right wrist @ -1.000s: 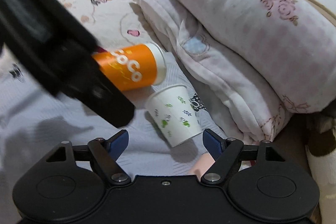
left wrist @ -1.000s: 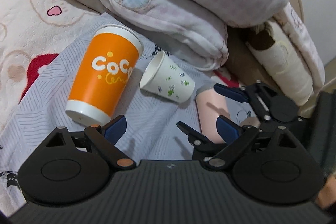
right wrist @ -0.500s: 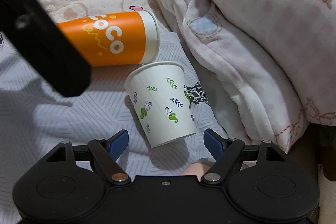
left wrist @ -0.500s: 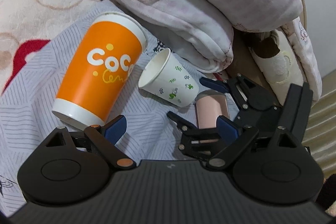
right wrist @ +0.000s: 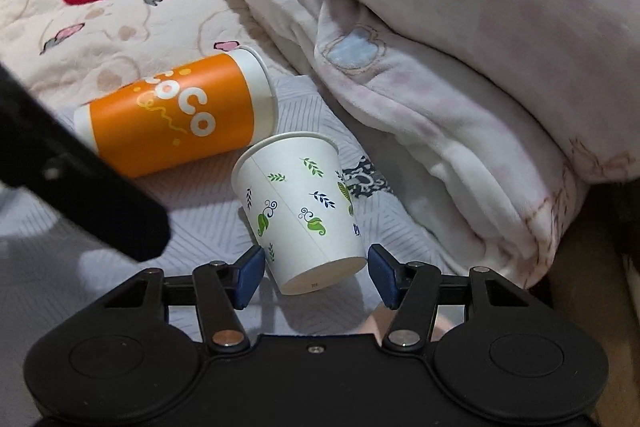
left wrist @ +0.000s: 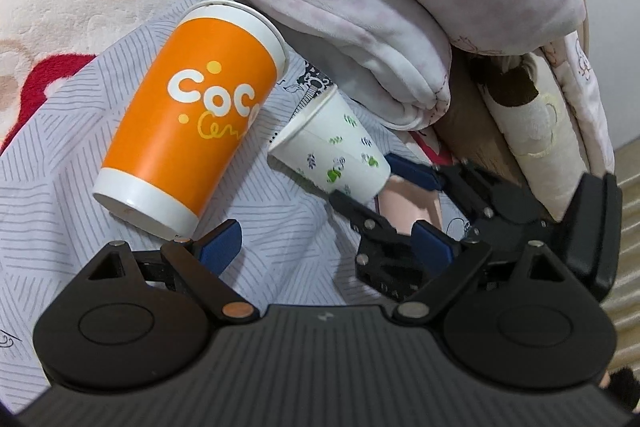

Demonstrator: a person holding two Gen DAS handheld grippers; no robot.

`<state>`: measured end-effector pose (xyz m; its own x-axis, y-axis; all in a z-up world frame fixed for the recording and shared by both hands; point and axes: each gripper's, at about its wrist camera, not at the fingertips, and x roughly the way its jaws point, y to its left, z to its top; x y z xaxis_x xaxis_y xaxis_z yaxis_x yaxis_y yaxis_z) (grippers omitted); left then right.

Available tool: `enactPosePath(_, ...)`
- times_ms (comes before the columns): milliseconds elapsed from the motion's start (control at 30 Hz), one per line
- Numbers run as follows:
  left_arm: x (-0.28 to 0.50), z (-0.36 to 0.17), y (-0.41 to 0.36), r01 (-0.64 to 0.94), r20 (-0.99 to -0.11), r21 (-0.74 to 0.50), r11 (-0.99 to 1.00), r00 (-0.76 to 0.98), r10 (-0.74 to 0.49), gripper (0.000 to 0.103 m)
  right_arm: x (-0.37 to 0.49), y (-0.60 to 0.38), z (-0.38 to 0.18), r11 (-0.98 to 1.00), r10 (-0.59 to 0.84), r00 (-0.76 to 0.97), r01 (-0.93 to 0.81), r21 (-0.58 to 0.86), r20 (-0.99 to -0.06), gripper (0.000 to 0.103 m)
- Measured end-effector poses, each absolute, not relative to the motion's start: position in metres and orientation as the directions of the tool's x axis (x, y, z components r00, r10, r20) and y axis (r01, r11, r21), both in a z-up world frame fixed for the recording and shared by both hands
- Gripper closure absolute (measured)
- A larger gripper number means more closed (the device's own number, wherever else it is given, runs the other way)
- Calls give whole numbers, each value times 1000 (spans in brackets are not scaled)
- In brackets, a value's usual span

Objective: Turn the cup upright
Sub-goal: 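Close the right tool on the white paper cup's base and lift it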

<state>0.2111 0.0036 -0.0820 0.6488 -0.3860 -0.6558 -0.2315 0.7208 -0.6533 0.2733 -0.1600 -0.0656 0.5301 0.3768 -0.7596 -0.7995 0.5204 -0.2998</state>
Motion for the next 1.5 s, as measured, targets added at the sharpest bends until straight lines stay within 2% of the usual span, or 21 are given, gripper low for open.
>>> enactPosePath(200, 210, -82, 1, -216, -661, -651, 728, 632, -404, 11, 257, -163, -58, 639, 370, 536, -739, -211, -759, 41)
enactPosePath(367, 204, -80, -5, -187, -653, -657, 730, 625, -428, 11, 234, -168, -62, 721, 305, 595, -654, -228, -743, 41)
enactPosePath(867, 172, -74, -17, -112, -664, -643, 757, 574, -479, 11, 166, -188, -57, 891, 265, 662, -446, -84, -701, 41)
enactPosePath(900, 170, -75, -16, -80, -654, -670, 738, 534, -536, 11, 162, -189, -56, 899, 258, 663, -431, -76, -702, 41)
enactPosePath(1100, 163, -83, -14, -79, -645, -721, 689, 439, -625, 11, 141, -195, -61, 944, 230, 625, -329, 15, -746, 41)
enactPosePath(1500, 132, -73, -9, 27, -717, -622, 782, 381, -584, 12, 94, -208, -62, 973, 221, 569, -186, 138, -792, 41)
